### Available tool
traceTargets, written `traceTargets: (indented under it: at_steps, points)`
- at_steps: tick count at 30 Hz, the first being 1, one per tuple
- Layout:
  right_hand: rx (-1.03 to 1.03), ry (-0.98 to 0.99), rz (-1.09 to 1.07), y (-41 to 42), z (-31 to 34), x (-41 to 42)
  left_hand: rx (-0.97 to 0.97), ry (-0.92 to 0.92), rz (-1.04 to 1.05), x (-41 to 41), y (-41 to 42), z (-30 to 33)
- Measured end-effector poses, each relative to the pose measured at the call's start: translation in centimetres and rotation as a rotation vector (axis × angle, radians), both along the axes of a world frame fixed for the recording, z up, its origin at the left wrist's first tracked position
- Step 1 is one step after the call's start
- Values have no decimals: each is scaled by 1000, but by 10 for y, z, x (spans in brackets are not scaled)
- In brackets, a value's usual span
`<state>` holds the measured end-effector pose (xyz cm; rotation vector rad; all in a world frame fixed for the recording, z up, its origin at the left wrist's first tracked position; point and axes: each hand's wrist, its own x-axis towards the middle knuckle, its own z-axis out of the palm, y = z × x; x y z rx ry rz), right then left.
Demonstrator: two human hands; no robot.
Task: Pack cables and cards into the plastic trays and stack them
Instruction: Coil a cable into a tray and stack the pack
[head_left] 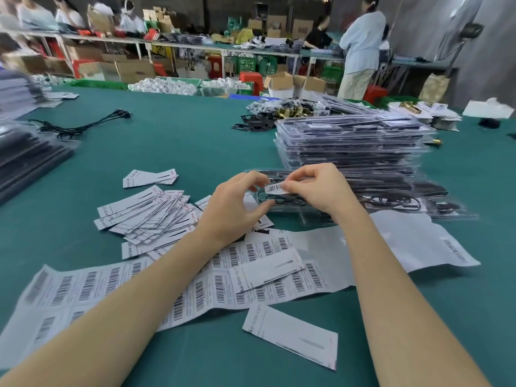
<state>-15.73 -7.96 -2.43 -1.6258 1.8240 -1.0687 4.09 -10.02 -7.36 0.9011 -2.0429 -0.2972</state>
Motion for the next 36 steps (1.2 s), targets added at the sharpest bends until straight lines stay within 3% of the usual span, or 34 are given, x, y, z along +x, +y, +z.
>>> traceTargets:
  at_steps: [23,36]
  points:
    - [32,130,-47,4,5,5,-67,11,-4,0,5,1]
    - [72,213,-160,6,5,13,-36,-71,1,0,8,2]
